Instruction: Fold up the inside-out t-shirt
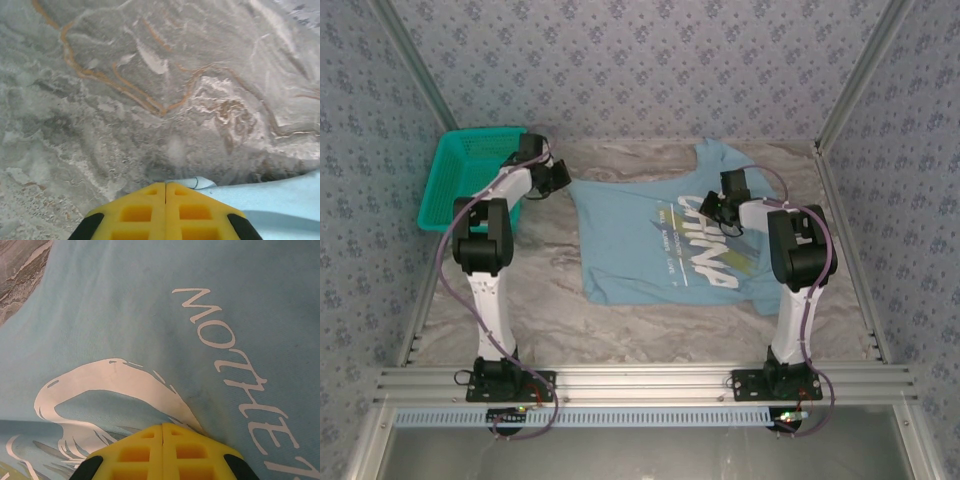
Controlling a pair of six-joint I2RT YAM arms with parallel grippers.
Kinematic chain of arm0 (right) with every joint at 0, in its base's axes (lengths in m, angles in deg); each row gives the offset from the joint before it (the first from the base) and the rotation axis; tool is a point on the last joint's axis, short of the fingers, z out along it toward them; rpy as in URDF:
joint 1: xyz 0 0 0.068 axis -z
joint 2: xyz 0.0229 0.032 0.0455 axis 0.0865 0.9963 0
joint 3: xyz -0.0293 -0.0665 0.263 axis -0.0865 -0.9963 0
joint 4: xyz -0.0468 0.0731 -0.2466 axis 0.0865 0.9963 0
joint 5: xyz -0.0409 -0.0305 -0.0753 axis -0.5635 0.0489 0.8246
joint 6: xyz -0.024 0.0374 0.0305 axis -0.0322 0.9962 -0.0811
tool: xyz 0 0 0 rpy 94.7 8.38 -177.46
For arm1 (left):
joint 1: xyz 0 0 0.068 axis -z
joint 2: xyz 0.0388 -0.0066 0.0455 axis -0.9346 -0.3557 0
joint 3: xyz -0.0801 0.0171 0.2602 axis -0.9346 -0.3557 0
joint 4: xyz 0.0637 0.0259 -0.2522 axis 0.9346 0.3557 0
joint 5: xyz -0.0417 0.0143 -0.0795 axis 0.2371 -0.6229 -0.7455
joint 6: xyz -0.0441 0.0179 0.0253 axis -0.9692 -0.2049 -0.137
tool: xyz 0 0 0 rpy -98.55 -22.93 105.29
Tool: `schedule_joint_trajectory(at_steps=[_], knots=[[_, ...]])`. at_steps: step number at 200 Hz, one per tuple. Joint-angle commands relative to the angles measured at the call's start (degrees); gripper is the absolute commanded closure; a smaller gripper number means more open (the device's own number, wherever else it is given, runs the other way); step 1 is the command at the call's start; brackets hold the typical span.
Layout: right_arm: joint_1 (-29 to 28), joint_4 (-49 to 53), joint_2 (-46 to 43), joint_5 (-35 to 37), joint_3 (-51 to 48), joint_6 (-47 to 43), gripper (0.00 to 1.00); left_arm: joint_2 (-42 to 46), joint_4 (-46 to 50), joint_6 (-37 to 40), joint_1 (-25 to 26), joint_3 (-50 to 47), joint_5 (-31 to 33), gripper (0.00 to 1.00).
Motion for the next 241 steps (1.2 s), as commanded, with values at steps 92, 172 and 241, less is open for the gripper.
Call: schedule_joint_trajectory(at_steps=[92,172,241], knots=[[2.06,11.58,-16.15,-7.47,-3.08,-8.14,0.62,15.76,-8.14,-1.38,2.02,-14.85,-2.45,0.54],[7.71,24.62,-12.38,-0.71,-3.14,-10.73,0.51,17.03,-15.49,-3.22,16.93,-27.94,-3.96,0.52],[1.3,23.6,-2.07,-2.92,4.91,-7.23,0.53,6.66,-9.75,0.63,13.21,-21.1,1.16,0.53]])
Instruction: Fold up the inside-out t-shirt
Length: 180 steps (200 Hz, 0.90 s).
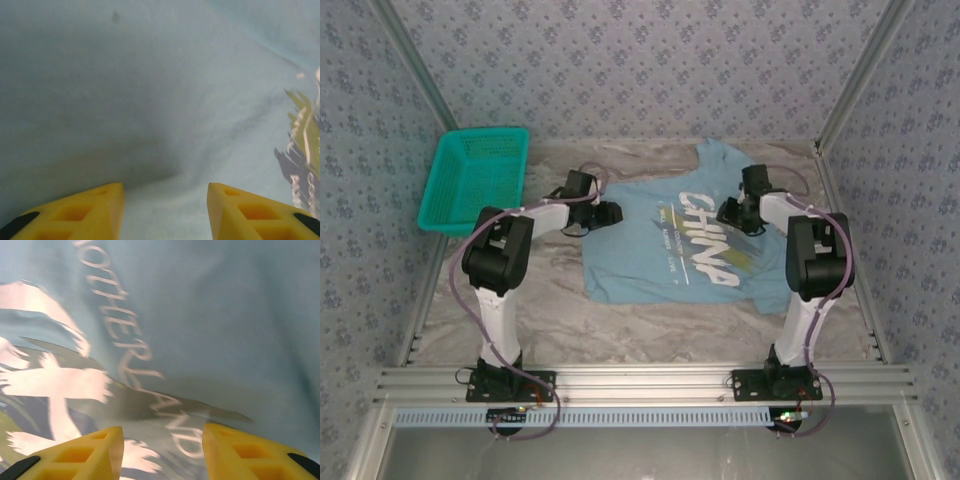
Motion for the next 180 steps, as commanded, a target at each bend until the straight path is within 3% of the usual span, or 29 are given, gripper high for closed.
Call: schedule_joint_trajectory(at_steps=[1,44,76,95,120,140,180], knots=[[-3.52,1.16,3.81,-2.03,2.36,2.2,0.53,-2.96,3.28,2.52,-2.62,2.92,3.25,0.53],[-9.23,3.16,9.74,-7.8,12.49,3.51,0.54,-4.95,5.96,4.65,-9.0,5.26,6.09,0.53],[-9.14,7.43,12.06,-12.0,21.59,0.47,0.54,-6.07,7.86,6.12,-11.12,9.54,7.06,0.53],[-9.1,12.42,8.81,-10.88,23.38,-4.96,0.53,-5.4,10.05,6.94,-11.28,12.42,6.86,0.52],[-8.79,14.23,-3.95,-5.41,13.52,-8.05,0.51,0.48,6.96,5.19,-10.95,9.21,2.25,0.5],[-8.4,21.17,-15.28,0.76,3.23,-8.22,0.49,7.74,3.45,3.0,-9.86,2.88,0.81,0.48],[-5.79,32.13,-36.7,8.03,-17.37,0.15,0.44,19.48,0.38,1.11,-5.77,-8.83,1.84,0.47]])
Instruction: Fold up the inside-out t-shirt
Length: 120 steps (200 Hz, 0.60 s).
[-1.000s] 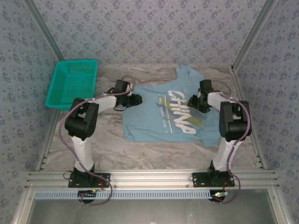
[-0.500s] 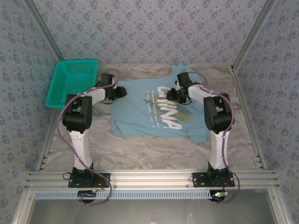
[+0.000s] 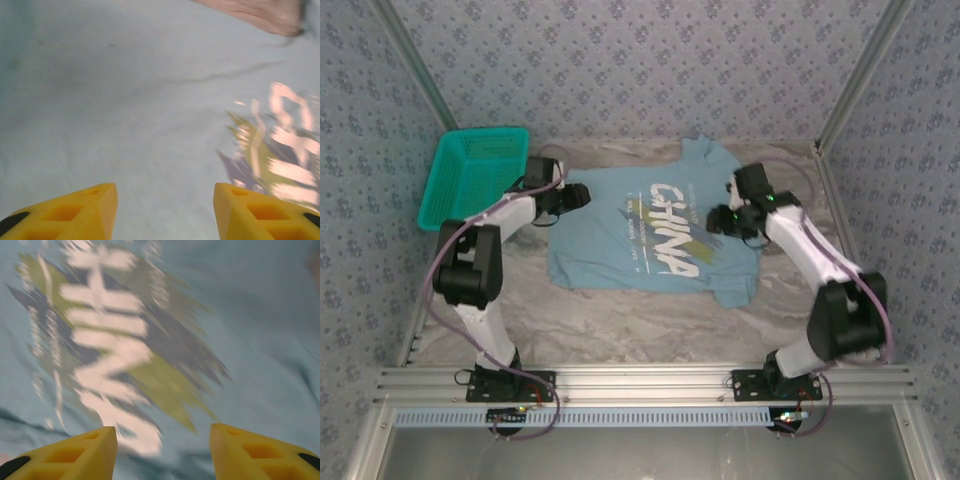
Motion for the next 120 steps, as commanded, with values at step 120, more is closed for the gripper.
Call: schedule_joint_trajectory(at_steps=[120], knots=[[1.56,-1.58,-9.97,-11.12,-22.48,7.95,0.75,7.63,-1.95,-1.1,6.97,-11.64,3.26,0.46]])
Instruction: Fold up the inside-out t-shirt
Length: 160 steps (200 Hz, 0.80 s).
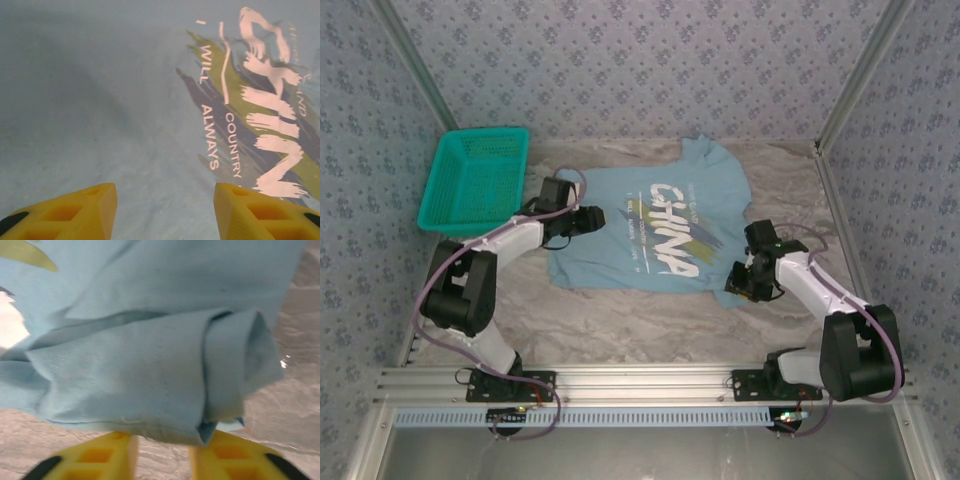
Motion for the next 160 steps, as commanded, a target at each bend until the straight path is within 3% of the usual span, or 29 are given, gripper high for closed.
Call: schedule_joint_trajectory(at_steps=[1,25,38,64,80,121,160], knots=[[-0.62,-3.32,-1.31,-7.27,0.56,-2.2,0.76,-0.51,0.09,0.29,-0.06,0.17,1.07,0.46],[-1.72,-9.62,-2.52,-17.33,0.85,-2.25,0.78,-1.36,0.63,0.73,-0.06,0.87,0.93,0.46],[-1.81,-9.49,-3.23,-19.86,1.01,-2.0,0.75,-1.75,1.15,0.83,-0.04,1.33,0.81,0.46],[-0.11,6.63,-6.43,-2.48,1.8,-0.73,0.62,-1.0,1.54,0.83,-0.06,1.49,0.58,0.46],[0.36,10.15,-10.21,5.37,-0.43,2.39,0.53,-0.63,1.76,0.92,0.02,1.55,0.56,0.46],[2.27,2.09,-11.64,2.41,-8.05,11.3,0.49,0.5,1.85,0.83,0.11,0.88,0.01,0.46],[2.89,-5.75,-9.86,1.16,-11.46,10.73,0.47,1.85,2.75,1.76,0.11,0.46,0.93,0.46]])
